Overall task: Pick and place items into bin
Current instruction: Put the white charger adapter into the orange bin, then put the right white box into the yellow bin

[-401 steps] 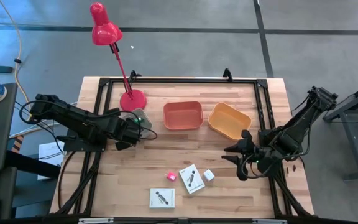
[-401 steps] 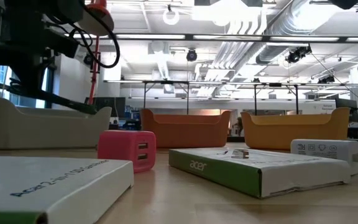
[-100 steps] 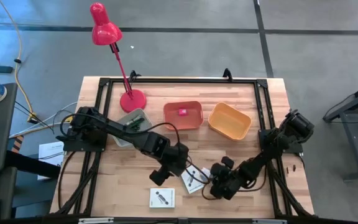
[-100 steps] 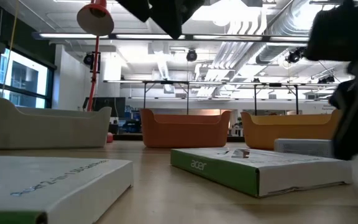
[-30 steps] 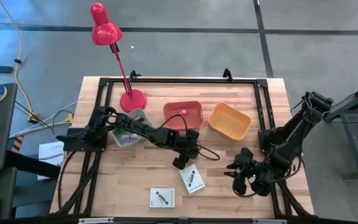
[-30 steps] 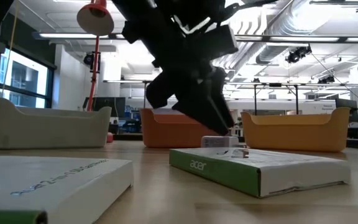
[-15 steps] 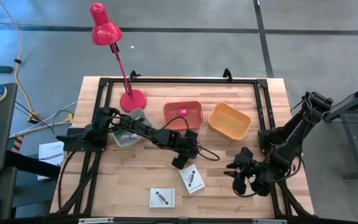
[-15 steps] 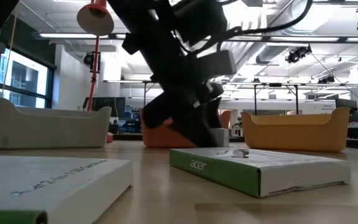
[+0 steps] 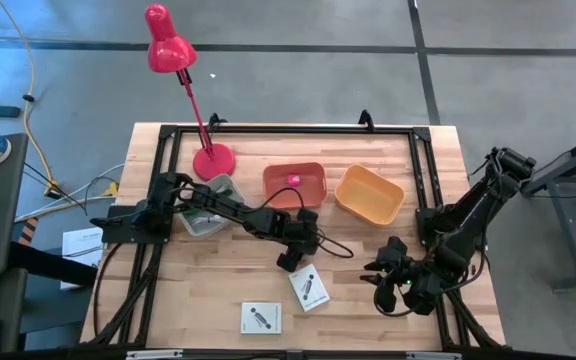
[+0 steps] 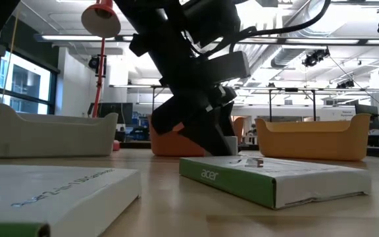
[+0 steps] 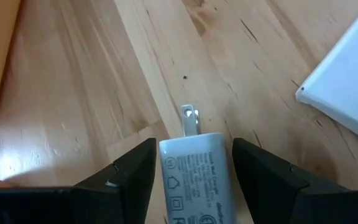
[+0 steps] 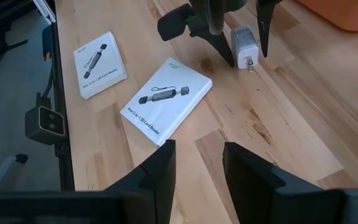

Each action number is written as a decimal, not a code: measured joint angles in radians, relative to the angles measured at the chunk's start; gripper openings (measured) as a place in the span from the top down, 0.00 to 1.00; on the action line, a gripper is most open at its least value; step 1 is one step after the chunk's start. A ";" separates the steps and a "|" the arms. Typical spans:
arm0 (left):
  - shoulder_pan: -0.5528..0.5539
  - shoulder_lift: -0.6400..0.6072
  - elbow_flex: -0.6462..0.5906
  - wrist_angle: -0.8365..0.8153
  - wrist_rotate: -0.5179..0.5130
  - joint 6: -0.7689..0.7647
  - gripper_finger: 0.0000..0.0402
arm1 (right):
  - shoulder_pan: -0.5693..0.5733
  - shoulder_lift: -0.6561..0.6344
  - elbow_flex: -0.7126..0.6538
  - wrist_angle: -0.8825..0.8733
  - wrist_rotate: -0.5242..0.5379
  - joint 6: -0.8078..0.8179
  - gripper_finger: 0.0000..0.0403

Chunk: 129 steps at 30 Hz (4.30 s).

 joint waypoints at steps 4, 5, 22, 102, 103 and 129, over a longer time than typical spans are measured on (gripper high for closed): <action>0.000 0.000 0.001 -0.020 0.000 -0.025 0.51 | 0.000 0.000 0.000 0.000 0.000 0.000 0.69; 0.000 0.000 0.006 -0.036 0.000 -0.026 0.52 | 0.000 0.000 0.000 0.000 0.000 0.000 0.69; -0.001 -0.002 0.022 -0.077 0.000 -0.053 0.70 | 0.000 0.000 0.000 0.000 0.010 -0.011 0.69; 0.359 -0.002 0.428 -0.626 -0.086 0.107 0.44 | 0.000 0.000 0.000 -0.005 0.007 -0.011 0.69; 0.359 -0.002 0.428 -0.626 -0.075 0.105 0.43 | 0.000 0.000 0.000 -0.008 0.007 -0.011 0.69; -0.083 -0.003 0.703 -0.989 0.087 -0.077 0.55 | 0.000 0.000 0.000 -0.056 -0.017 -0.119 0.69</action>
